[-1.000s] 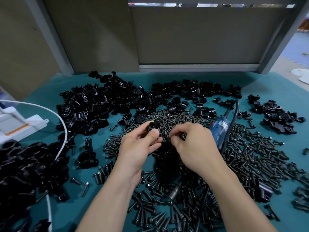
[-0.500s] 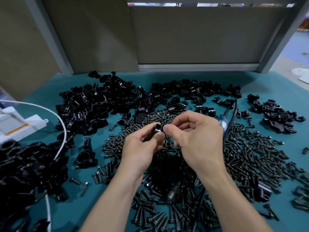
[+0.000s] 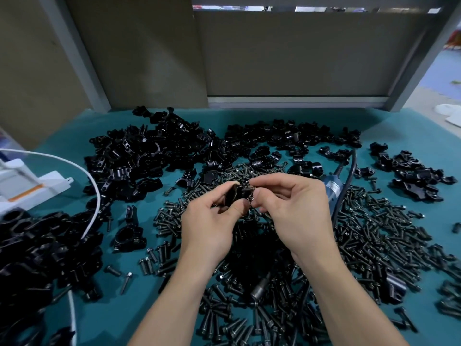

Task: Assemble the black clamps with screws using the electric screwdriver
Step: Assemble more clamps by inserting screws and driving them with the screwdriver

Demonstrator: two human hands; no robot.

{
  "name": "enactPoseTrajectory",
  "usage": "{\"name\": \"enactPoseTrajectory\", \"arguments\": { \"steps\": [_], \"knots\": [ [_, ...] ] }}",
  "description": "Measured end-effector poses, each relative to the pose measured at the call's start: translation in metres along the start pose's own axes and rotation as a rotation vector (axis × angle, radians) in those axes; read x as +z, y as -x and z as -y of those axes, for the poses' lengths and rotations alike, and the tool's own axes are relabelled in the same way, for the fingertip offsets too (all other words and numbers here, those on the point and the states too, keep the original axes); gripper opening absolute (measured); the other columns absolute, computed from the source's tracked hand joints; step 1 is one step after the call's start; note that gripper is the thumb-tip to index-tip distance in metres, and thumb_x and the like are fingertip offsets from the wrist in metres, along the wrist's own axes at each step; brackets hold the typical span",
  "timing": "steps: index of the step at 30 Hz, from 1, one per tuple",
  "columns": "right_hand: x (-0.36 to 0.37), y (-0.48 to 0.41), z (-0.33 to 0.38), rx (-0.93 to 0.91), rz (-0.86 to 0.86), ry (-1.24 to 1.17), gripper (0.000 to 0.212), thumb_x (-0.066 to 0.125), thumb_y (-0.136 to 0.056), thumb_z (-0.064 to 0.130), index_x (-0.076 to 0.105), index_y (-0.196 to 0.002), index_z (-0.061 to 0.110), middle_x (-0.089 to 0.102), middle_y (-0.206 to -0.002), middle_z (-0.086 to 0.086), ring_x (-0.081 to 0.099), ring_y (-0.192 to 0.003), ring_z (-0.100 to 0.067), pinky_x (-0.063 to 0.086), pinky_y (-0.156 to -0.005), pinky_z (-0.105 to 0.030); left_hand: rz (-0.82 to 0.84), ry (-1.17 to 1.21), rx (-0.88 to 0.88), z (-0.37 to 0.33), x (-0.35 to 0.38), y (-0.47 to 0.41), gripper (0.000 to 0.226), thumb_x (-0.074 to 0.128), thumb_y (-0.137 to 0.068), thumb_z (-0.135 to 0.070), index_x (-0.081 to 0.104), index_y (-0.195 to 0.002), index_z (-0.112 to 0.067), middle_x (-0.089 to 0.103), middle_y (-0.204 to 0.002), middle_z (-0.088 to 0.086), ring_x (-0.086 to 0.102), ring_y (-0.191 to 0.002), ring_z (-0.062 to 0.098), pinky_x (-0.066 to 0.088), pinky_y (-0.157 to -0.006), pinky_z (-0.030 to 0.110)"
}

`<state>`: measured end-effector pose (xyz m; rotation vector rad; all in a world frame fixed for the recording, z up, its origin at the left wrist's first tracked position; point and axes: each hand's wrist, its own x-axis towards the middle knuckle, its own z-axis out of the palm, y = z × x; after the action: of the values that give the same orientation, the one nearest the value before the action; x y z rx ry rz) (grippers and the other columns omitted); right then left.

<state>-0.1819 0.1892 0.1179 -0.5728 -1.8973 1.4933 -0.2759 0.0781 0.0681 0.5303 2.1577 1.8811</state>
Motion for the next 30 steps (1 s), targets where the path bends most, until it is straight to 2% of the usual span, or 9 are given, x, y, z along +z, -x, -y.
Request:
{"name": "enactPoseTrajectory", "arguments": {
  "steps": [4, 7, 11, 14, 18, 21, 25, 28, 30],
  "knots": [
    [-0.001, -0.002, -0.004, 0.052, 0.019, 0.002, 0.025, 0.079, -0.086, 0.001, 0.083, -0.083, 0.026, 0.076, -0.068, -0.001, 0.072, -0.063, -0.014, 0.055, -0.062, -0.021, -0.018, -0.053, 0.024, -0.004, -0.001, 0.002, 0.040, 0.087, -0.084, -0.033, 0.068, -0.101, -0.065, 0.079, -0.088, -0.016, 0.074, -0.080, -0.004, 0.053, -0.073, 0.012],
    [-0.001, -0.002, -0.004, 0.053, -0.003, 0.039, 0.025, 0.084, -0.083, 0.005, 0.084, -0.081, 0.030, 0.077, -0.072, 0.005, 0.074, -0.070, -0.013, 0.060, -0.069, -0.028, -0.017, -0.087, 0.040, -0.005, -0.001, 0.003, 0.040, 0.087, -0.084, -0.034, 0.074, -0.116, -0.052, 0.076, -0.085, -0.020, 0.071, -0.076, -0.010, 0.046, -0.064, 0.002],
    [0.004, 0.003, -0.002, -0.044, 0.000, 0.181, 0.031, 0.085, -0.081, 0.005, 0.081, -0.076, 0.036, 0.075, -0.077, 0.022, 0.071, -0.075, 0.001, 0.052, -0.067, -0.009, 0.042, -0.100, 0.046, -0.006, 0.000, 0.004, 0.041, 0.086, -0.085, -0.034, 0.073, -0.122, -0.048, 0.058, -0.063, -0.047, 0.057, -0.068, -0.029, 0.040, -0.058, -0.003],
    [0.009, 0.006, -0.003, -0.139, -0.016, 0.278, 0.029, 0.085, -0.081, 0.001, 0.083, -0.080, 0.030, 0.072, -0.085, 0.023, 0.068, -0.083, 0.004, 0.050, -0.074, -0.008, 0.049, -0.102, 0.065, -0.005, -0.001, 0.004, 0.043, 0.086, -0.085, -0.032, 0.073, -0.123, -0.047, 0.053, -0.067, -0.047, 0.049, -0.068, -0.037, 0.038, -0.060, -0.006],
    [0.007, 0.004, -0.006, -0.086, -0.081, 0.306, 0.026, 0.084, -0.082, 0.006, 0.082, -0.081, 0.031, 0.071, -0.081, 0.025, 0.068, -0.077, 0.004, 0.049, -0.067, -0.007, -0.008, -0.150, 0.119, -0.008, -0.001, 0.007, 0.043, 0.084, -0.086, -0.030, 0.074, -0.125, -0.044, 0.070, -0.095, -0.029, 0.062, -0.083, -0.022, 0.044, -0.068, 0.000],
    [0.007, 0.004, -0.007, -0.040, -0.131, 0.286, 0.023, 0.082, -0.086, 0.009, 0.082, -0.083, 0.032, 0.071, -0.076, 0.028, 0.069, -0.070, 0.007, 0.051, -0.066, -0.006, -0.133, -0.256, 0.222, -0.012, 0.002, 0.013, 0.046, 0.085, -0.085, -0.035, 0.072, -0.129, -0.042, 0.065, -0.089, -0.018, 0.059, -0.088, -0.012, 0.043, -0.071, 0.002],
    [0.008, 0.002, -0.006, 0.000, -0.114, 0.270, 0.019, 0.077, -0.093, 0.020, 0.077, -0.078, 0.032, 0.072, -0.068, 0.017, 0.069, -0.061, -0.003, 0.059, -0.062, -0.022, -0.199, -0.286, 0.331, -0.013, 0.004, 0.019, 0.051, 0.087, -0.084, -0.028, 0.072, -0.132, -0.032, 0.059, -0.085, -0.013, 0.059, -0.080, 0.006, 0.048, -0.068, 0.010],
    [0.008, 0.001, -0.005, -0.003, -0.073, 0.397, 0.028, 0.067, -0.099, 0.035, 0.069, -0.071, 0.029, 0.065, -0.058, 0.017, 0.058, -0.051, -0.005, 0.046, -0.050, -0.021, -0.183, -0.279, 0.321, -0.012, 0.006, 0.020, 0.051, 0.086, -0.086, -0.025, 0.071, -0.134, -0.031, 0.058, -0.085, -0.012, 0.059, -0.066, 0.017, 0.052, -0.062, 0.024],
    [0.008, 0.001, -0.005, 0.005, -0.035, 0.491, 0.037, 0.061, -0.101, 0.041, 0.062, -0.067, 0.025, 0.060, -0.056, 0.019, 0.053, -0.051, -0.005, 0.036, -0.046, -0.020, -0.173, -0.294, 0.343, -0.011, 0.006, 0.021, 0.051, 0.084, -0.087, -0.025, 0.071, -0.135, -0.030, 0.057, -0.087, -0.013, 0.059, -0.066, 0.018, 0.052, -0.061, 0.027]
  ]
}}
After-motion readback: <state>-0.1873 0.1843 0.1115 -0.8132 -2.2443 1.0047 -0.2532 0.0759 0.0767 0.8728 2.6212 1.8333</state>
